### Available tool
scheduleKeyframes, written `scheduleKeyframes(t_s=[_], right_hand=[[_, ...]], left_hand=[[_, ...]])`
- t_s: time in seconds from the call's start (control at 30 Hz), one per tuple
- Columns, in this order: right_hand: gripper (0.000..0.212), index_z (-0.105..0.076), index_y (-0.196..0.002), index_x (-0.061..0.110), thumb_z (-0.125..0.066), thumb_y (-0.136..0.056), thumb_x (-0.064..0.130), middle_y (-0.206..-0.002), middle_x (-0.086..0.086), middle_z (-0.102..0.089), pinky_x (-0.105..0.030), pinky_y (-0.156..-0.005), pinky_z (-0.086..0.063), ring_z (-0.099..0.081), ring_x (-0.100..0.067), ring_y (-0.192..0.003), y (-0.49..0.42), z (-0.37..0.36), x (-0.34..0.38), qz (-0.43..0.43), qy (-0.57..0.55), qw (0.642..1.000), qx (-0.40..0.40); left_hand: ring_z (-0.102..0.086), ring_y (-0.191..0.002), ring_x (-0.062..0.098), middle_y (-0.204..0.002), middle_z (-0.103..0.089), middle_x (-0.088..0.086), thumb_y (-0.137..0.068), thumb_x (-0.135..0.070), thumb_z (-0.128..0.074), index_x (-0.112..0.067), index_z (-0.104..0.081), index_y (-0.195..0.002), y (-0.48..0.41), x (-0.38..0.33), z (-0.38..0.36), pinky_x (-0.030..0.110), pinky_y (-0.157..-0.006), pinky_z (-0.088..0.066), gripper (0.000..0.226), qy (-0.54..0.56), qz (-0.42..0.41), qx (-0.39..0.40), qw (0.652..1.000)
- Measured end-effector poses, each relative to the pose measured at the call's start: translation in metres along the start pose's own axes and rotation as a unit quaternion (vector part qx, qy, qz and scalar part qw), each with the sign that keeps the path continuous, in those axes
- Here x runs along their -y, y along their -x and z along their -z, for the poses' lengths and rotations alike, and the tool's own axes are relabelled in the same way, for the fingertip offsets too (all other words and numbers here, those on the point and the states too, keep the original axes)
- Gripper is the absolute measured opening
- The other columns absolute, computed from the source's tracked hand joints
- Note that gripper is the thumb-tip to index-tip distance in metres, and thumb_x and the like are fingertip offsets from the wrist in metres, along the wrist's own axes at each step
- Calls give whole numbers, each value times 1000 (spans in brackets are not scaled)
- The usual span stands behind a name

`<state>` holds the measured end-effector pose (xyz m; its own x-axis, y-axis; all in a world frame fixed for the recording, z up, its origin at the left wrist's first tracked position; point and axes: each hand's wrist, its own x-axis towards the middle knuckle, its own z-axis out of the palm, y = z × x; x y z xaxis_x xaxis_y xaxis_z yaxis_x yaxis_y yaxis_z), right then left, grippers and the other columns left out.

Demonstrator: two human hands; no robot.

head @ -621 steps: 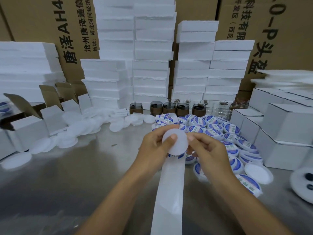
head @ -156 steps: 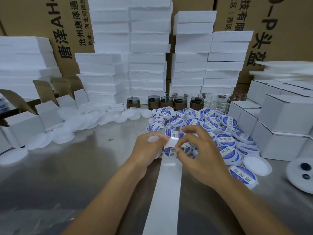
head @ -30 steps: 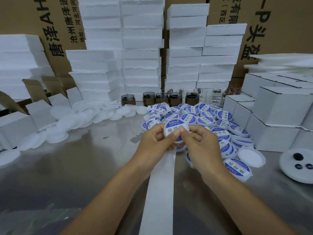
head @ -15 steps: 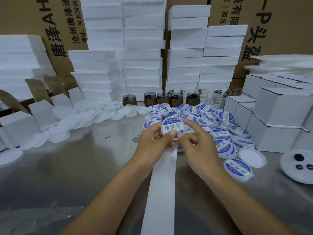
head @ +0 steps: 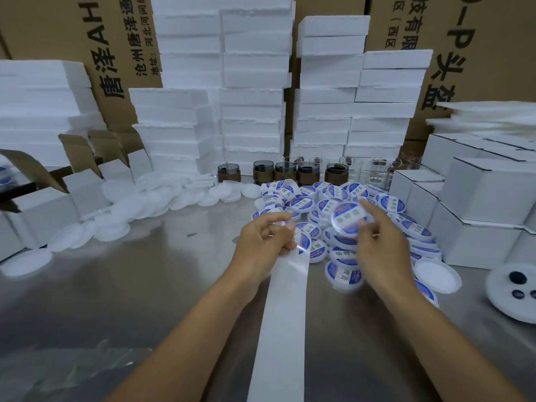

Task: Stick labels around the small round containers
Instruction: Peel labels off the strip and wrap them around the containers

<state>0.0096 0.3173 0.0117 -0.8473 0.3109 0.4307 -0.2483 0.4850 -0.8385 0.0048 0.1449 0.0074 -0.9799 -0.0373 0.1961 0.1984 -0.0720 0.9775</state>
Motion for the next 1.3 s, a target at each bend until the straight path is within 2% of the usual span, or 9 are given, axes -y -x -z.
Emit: scheduleKeyframes(t_s=[0.1,0.17,0.3,0.5,0.63,0.8,1.0,1.2,1.3], right_hand=[[42,-41,-139,18,-38,-97,15,-115,-12,-63,-32,-78,-43,-59,-28,-94,-6,8,-12,-30,70,997,-25],[44,-38,-141,16,-38,-97,18,-105,-14,-67,-36,-79,-44,-60,-29,-92,-7,9,-15,-42,94,994,-22],[46,-35,-138,13,-45,-95,27,-68,-9,-65,-37,-74,-43,-60,-28,-78,-4,10,-13,-40,121,992,-24],[40,-35,-129,22,-43,-93,37,-58,0,-60,-33,-57,-40,-56,-22,-62,6,6,7,40,228,972,-33],[41,-30,-129,29,-38,-91,41,-63,6,-63,-30,-55,-44,-62,-21,-63,9,-2,18,112,321,941,0],[46,-20,-134,40,-23,-90,49,-75,15,-63,-24,-50,-36,-61,-7,-64,6,-6,17,156,397,904,23],[37,-55,-120,28,-55,-84,37,-59,12,-61,-18,-40,-18,-56,-13,-47,6,-10,19,167,418,893,35],[34,-67,-96,11,-79,-64,17,-43,5,-55,-8,-46,-10,-47,-20,-29,5,-12,10,208,387,898,21],[31,-67,-97,12,-77,-68,19,-45,7,-55,-8,-45,-10,-47,-18,-30,6,-11,9,205,381,901,17]], left_hand=[[-61,-59,8,-65,-66,-6,-90,-12,-61,-18,-66,-96,-4,-1,6,21,-63,-53,10,11,4,-38,999],[-61,-57,9,-69,-67,-2,-90,-10,-60,-20,-65,-90,-8,-1,11,21,-61,-53,12,22,5,-70,997],[-59,-53,8,-71,-62,3,-89,-3,-56,-21,-62,-84,-22,1,33,17,-55,-51,20,9,-16,-160,987],[-58,-78,19,-74,-57,-5,-86,-10,-57,-18,-63,-92,-63,12,87,25,-72,-40,12,-226,-26,-218,949],[-52,-89,18,-100,-61,8,-89,-9,-55,-9,-62,-110,-95,19,136,22,-78,-35,21,-394,-27,-221,892],[-47,-119,32,-130,-51,16,-91,-14,-57,-8,-53,-126,-129,26,172,40,-102,-39,36,-517,13,-191,834],[-49,-112,32,-121,-53,15,-89,-14,-54,-10,-57,-117,-144,33,174,40,-93,-42,28,-609,30,-151,778],[-56,-96,31,-102,-65,13,-89,-11,-56,-9,-62,-89,-138,24,169,37,-82,-44,7,-595,41,-167,785],[-56,-95,30,-100,-65,13,-92,-12,-55,-6,-62,-83,-128,13,156,36,-83,-44,13,-532,-9,-168,830]])
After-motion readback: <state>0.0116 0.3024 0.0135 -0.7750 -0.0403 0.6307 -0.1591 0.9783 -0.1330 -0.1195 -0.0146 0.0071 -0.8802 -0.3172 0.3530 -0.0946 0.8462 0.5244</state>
